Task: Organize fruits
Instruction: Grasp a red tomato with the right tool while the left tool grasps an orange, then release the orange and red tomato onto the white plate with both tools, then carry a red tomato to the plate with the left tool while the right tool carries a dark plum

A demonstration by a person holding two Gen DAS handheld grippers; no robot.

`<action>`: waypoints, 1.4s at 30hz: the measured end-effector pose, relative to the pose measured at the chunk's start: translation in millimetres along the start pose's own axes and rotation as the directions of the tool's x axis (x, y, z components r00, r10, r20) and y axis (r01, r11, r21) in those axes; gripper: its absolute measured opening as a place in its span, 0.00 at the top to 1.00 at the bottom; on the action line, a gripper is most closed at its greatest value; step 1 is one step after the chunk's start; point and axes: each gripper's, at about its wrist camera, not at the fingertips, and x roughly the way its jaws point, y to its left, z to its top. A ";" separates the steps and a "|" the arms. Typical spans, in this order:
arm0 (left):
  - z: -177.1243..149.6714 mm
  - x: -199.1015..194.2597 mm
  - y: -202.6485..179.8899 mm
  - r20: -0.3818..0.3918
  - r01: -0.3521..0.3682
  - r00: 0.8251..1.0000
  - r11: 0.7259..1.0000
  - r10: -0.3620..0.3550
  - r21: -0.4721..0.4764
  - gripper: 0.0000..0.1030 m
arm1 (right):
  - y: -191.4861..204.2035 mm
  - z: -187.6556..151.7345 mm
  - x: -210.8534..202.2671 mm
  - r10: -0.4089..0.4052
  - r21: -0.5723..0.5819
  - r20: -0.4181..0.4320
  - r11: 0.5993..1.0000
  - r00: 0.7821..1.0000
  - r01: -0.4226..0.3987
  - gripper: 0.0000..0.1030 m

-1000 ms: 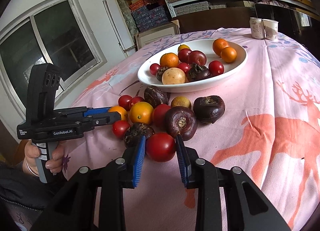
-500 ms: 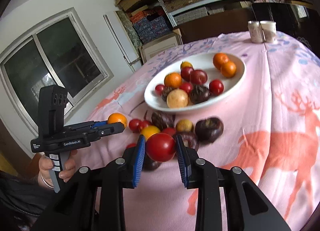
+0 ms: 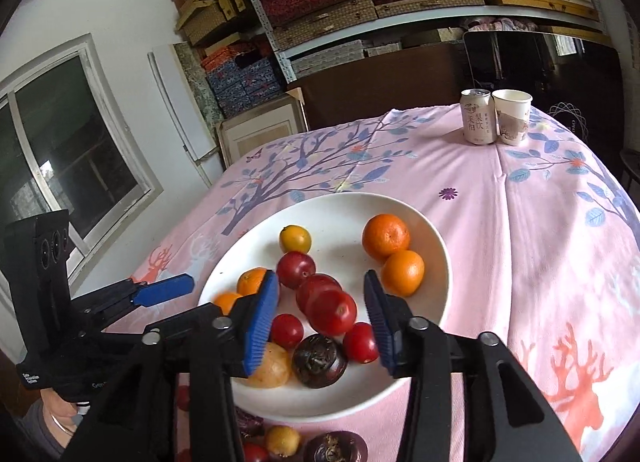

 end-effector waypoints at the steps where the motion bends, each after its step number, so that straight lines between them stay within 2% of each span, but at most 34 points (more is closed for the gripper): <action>1: -3.9 -3.9 3.5 0.000 0.016 1.000 1.000 -0.016 -0.008 0.34 | 0.6 -4.6 -2.8 0.008 0.000 -0.006 1.000 1.000 -0.008 0.53; 5: -32.0 -26.6 9.9 0.003 0.005 1.000 1.000 -0.005 0.030 0.34 | 6.2 -29.2 -22.2 0.011 -0.038 -0.019 0.999 1.000 -0.012 0.53; 9: -68.1 -41.7 15.7 -0.031 -0.022 0.999 0.997 0.025 0.075 0.34 | 4.2 -60.6 -44.0 0.033 -0.030 -0.019 0.999 0.999 -0.034 0.53; 13: -95.5 -41.2 20.3 -0.072 -0.062 0.995 0.992 0.070 0.111 0.34 | -0.9 -89.1 -55.1 0.043 -0.006 -0.018 0.999 0.999 -0.043 0.53; 15: -102.3 -36.7 22.3 -0.092 -0.066 0.993 0.991 0.077 0.114 0.39 | -0.8 -95.3 -59.2 0.032 -0.013 -0.004 0.999 0.999 -0.032 0.53; 18: -102.7 -35.8 16.9 -0.088 -0.063 0.993 0.989 0.075 0.130 0.43 | -1.5 -96.8 -60.8 0.038 -0.014 0.010 0.999 0.999 -0.038 0.53; 20: -103.3 -34.6 6.9 -0.096 -0.035 0.994 0.987 0.050 0.158 0.51 | -3.4 -96.9 -60.7 0.043 -0.008 0.011 0.999 0.999 -0.043 0.53; 24: -108.6 -32.2 -9.0 -0.091 -0.028 0.995 0.974 0.050 0.225 0.54 | -7.8 -98.4 -66.0 0.074 0.003 0.029 0.997 0.997 -0.074 0.53; 27: -107.5 -29.0 -3.2 -0.101 0.019 0.995 0.980 0.002 0.199 0.54 | -3.7 -99.1 -66.4 0.084 -0.018 0.026 0.996 0.996 -0.084 0.53; 30: -109.2 -29.2 -1.8 -0.119 0.065 0.992 0.980 -0.043 0.189 0.64 | 5.3 -101.6 -67.0 0.111 -0.072 0.006 0.991 0.994 -0.110 0.53; 34: -116.2 -36.5 1.3 -0.120 0.077 0.991 0.979 -0.055 0.190 0.65 | 14.4 -105.8 -67.6 0.141 -0.126 -0.026 0.982 0.990 -0.143 0.53; 38: -118.6 -36.9 4.7 -0.128 0.083 0.990 0.978 -0.059 0.190 0.65 | 16.5 -105.4 -65.8 0.145 -0.128 -0.041 0.981 0.989 -0.149 0.53; 42: -114.5 -25.4 -2.4 -0.150 0.034 0.989 0.972 0.001 0.233 0.64 | 16.6 -105.9 -65.0 0.144 -0.118 -0.049 0.982 0.988 -0.149 0.53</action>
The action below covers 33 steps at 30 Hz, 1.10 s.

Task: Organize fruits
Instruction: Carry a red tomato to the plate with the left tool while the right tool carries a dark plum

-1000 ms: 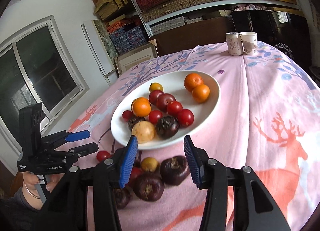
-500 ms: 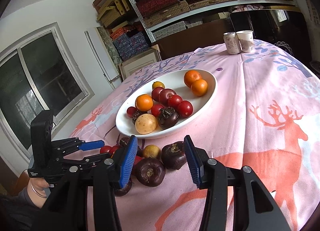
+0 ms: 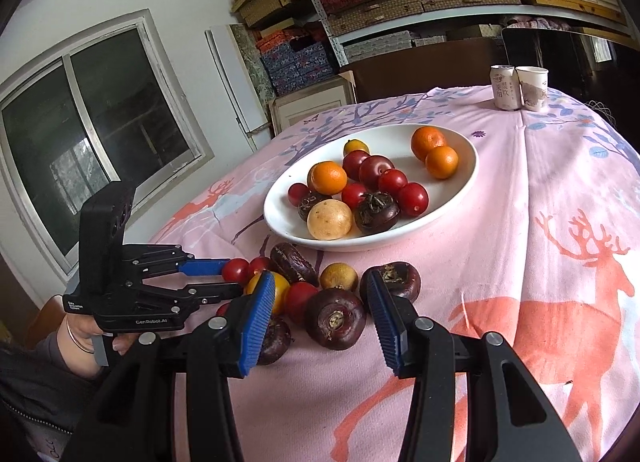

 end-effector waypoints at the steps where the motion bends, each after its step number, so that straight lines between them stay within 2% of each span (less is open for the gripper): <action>1: 2.8 2.6 1.0 -0.006 -0.001 1.000 1.000 0.001 -0.001 0.64 | 0.9 -0.3 0.6 -0.006 0.000 -0.003 1.000 1.000 0.006 0.53; 2: 4.9 4.2 3.0 -0.007 0.003 1.000 1.000 -0.003 -0.011 0.64 | 1.7 -0.5 1.0 -0.013 -0.003 -0.006 1.000 1.000 0.013 0.53; 5: 5.2 2.0 8.1 0.011 0.007 1.000 0.999 -0.007 -0.036 0.73 | 4.9 -3.4 4.5 -0.034 -0.016 -0.036 0.999 0.999 0.033 0.53; 9: -1.5 -18.9 15.9 0.112 0.031 0.993 0.995 -0.020 -0.094 0.73 | 10.4 -8.3 18.3 -0.088 -0.063 -0.137 0.995 0.987 0.080 0.53; 13: -5.8 -27.9 14.0 0.153 0.025 0.988 0.994 -0.008 -0.105 0.73 | 15.9 -7.9 36.8 -0.136 -0.101 -0.215 0.988 0.967 0.117 0.53; 15: -5.4 -28.7 10.8 0.155 0.017 0.988 0.995 -0.002 -0.097 0.73 | 14.4 -7.8 42.3 -0.137 -0.094 -0.240 0.989 0.961 0.118 0.57; 16: -5.1 -28.7 10.5 0.155 0.017 0.988 0.995 -0.002 -0.096 0.73 | 12.6 -7.5 42.0 -0.135 -0.082 -0.238 0.990 0.962 0.118 0.61; 20: -6.2 -30.2 12.9 0.166 0.027 0.986 0.993 -0.008 -0.116 0.73 | 7.5 -8.1 24.7 -0.077 -0.037 -0.154 0.997 0.985 0.072 0.63; 26: 4.6 -35.2 19.9 0.175 0.055 0.984 0.988 -0.030 -0.142 0.73 | -3.5 6.9 4.6 -0.010 0.040 -0.074 0.999 0.997 0.013 0.63; 33: 66.7 -34.4 19.6 0.217 0.014 0.976 0.994 0.010 -0.107 0.73 | -12.0 75.0 26.8 -0.086 0.017 -0.032 0.996 0.996 0.087 0.63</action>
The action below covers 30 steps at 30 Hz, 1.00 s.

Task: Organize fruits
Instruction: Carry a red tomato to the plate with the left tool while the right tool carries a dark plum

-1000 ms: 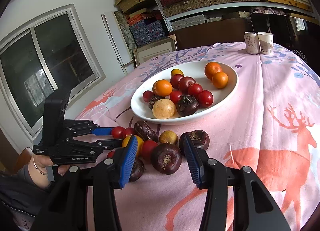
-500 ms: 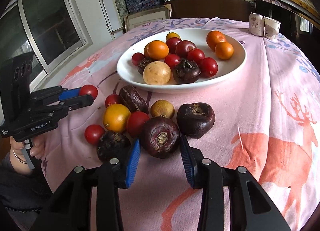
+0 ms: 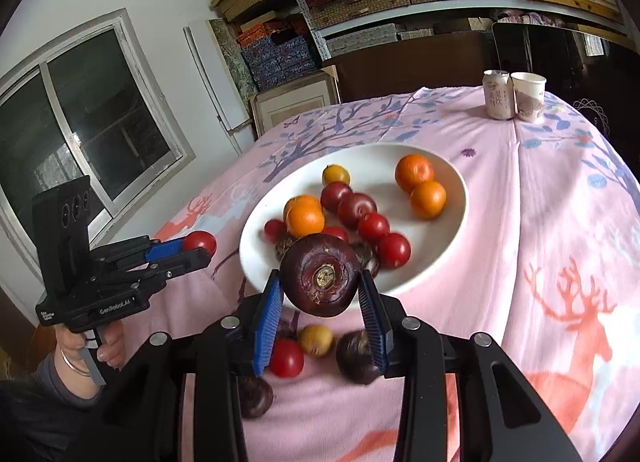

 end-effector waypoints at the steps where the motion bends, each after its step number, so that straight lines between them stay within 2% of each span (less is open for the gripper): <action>1: 8.7 7.0 -1.1 -0.003 -0.001 1.000 1.000 0.001 0.003 0.73 | -1.3 10.3 6.8 -0.015 -0.002 0.005 1.000 1.000 0.015 0.62; 2: 16.5 15.0 -1.9 -0.010 -0.005 1.000 1.000 0.005 0.006 0.73 | -2.4 19.5 15.0 -0.033 -0.002 0.002 0.999 0.999 0.033 0.62; 4: 27.9 30.7 -2.2 -0.019 -0.044 0.999 0.999 0.044 0.009 0.56 | -6.7 31.7 29.4 -0.068 0.008 -0.003 0.998 0.998 0.068 0.60; 5: 30.7 36.0 -1.1 -0.023 -0.056 0.998 0.998 0.056 0.003 0.45 | -9.4 34.4 34.2 -0.080 0.017 -0.003 0.997 0.997 0.080 0.53; 9: 25.4 26.6 1.2 -0.011 -0.031 0.999 0.999 0.030 -0.020 0.41 | -9.4 24.4 27.0 -0.061 0.035 0.012 0.998 0.998 0.061 0.50; 13: -6.5 -0.9 -11.3 -0.023 -0.006 1.000 0.999 0.007 0.045 0.40 | -4.3 -2.0 4.6 -0.052 0.013 0.014 0.999 0.999 0.052 0.50; 20: -80.5 -34.1 -51.9 -0.093 0.039 0.995 0.977 -0.020 0.211 0.40 | -10.3 -50.7 -21.6 -0.025 0.046 0.014 0.999 1.000 0.024 0.50; 25: -98.0 -20.5 -65.3 -0.129 0.043 0.992 0.969 -0.011 0.244 0.43 | -15.0 -65.1 -19.7 -0.039 0.076 -0.004 0.996 0.999 0.039 0.50; 27: -99.0 -9.0 -66.4 -0.152 0.042 0.988 0.970 -0.005 0.241 0.54 | -16.9 -65.2 -20.7 -0.048 0.080 -0.003 0.996 0.999 0.048 0.50; 29: -100.8 -0.7 -62.8 -0.177 0.077 0.983 0.974 -0.039 0.213 0.63 | -20.7 -65.5 -22.2 -0.059 0.082 -0.006 0.995 0.998 0.060 0.50; 30: -100.0 -1.7 -60.9 -0.182 0.106 0.981 0.975 -0.070 0.196 0.73 | -23.2 -65.3 -22.5 -0.066 0.082 -0.010 0.994 0.998 0.066 0.50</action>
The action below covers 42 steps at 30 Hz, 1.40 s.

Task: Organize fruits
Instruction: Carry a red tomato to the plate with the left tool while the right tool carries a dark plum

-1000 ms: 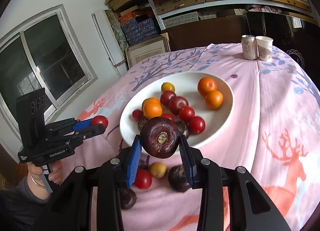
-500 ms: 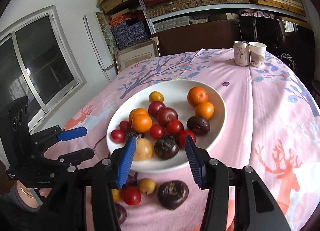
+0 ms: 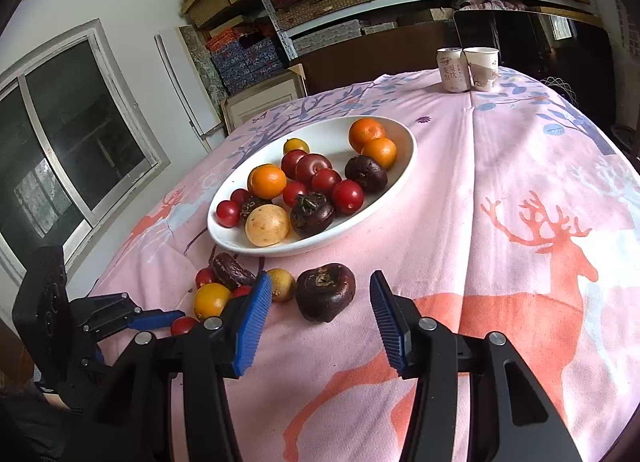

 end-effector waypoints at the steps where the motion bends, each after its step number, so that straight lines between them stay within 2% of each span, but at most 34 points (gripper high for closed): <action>1: 0.3 -0.7 0.6 -0.001 0.002 1.000 1.000 -0.002 -0.003 0.73 | -3.1 -0.2 -0.1 -0.009 -0.001 -0.006 1.000 1.000 0.009 0.50; 6: -4.8 -18.2 -2.3 0.032 0.024 0.999 1.000 -0.024 -0.009 0.73 | 2.6 1.1 13.8 -0.024 -0.058 -0.071 0.998 0.997 0.020 0.50; 10: -4.4 -35.0 -1.1 0.062 0.038 0.997 0.999 -0.036 -0.028 0.73 | 24.0 1.4 38.5 -0.115 -0.171 -0.144 0.981 0.983 0.090 0.50; 13: -4.3 -39.1 -0.8 0.065 0.031 0.997 0.999 -0.029 -0.032 0.73 | 36.4 1.1 56.8 -0.197 -0.252 -0.201 0.957 0.960 0.144 0.50; 15: -4.7 -39.7 -0.9 0.064 0.032 0.997 0.999 -0.030 -0.032 0.73 | 38.7 1.1 61.4 -0.218 -0.266 -0.206 0.951 0.954 0.159 0.57; 19: -3.8 -38.9 2.4 0.065 0.037 0.997 0.998 -0.034 -0.048 0.73 | 33.3 3.6 52.8 -0.187 -0.221 -0.177 0.964 0.966 0.146 0.60; 23: 3.6 -42.4 10.7 0.084 0.045 0.996 0.996 -0.039 -0.074 0.73 | 26.6 10.1 29.6 -0.113 -0.148 -0.127 0.985 0.985 0.094 0.60; 27: 27.1 -44.9 29.2 0.121 0.024 0.993 0.995 -0.013 -0.097 0.73 | 25.8 32.3 13.4 -0.058 -0.113 -0.064 0.992 0.996 0.050 0.60; 29: 46.0 -42.4 42.2 0.143 0.012 0.990 0.994 0.004 -0.112 0.73 | 26.0 50.0 16.3 -0.065 -0.110 -0.048 0.992 0.997 0.060 0.60; 33: 90.9 -24.5 74.2 0.167 -0.024 0.985 0.987 0.050 -0.158 0.73 | 26.9 86.8 37.6 -0.076 -0.107 -0.033 0.992 0.997 0.073 0.60; 37: 128.5 5.9 100.7 0.136 -0.059 0.987 0.978 0.087 -0.199 0.73 | 22.8 117.3 68.5 -0.080 -0.078 -0.032 0.994 0.996 0.078 0.59; 38: 134.2 12.3 105.9 0.127 -0.069 0.987 0.976 0.097 -0.208 0.72 | 21.3 122.1 74.4 -0.075 -0.066 -0.029 0.995 0.997 0.073 0.58; 39: 138.6 19.3 110.8 0.114 -0.088 0.987 0.971 0.115 -0.223 0.62 | 20.3 124.7 78.8 -0.079 -0.060 -0.030 0.995 0.996 0.077 0.57; 40: 140.0 24.0 115.6 0.100 -0.101 0.987 0.965 0.128 -0.242 0.56 | 19.9 124.5 79.7 -0.084 -0.049 -0.025 0.995 0.996 0.083 0.49; 41: 139.1 25.1 120.0 0.097 -0.100 0.987 0.958 0.131 -0.270 0.43 | 20.0 122.3 77.8 -0.080 -0.041 -0.015 0.996 0.997 0.080 0.45; 42: 135.4 22.8 122.7 0.107 -0.086 0.987 0.953 0.122 -0.291 0.36 | 21.0 118.1 75.5 -0.079 -0.047 -0.013 0.996 0.997 0.078 0.45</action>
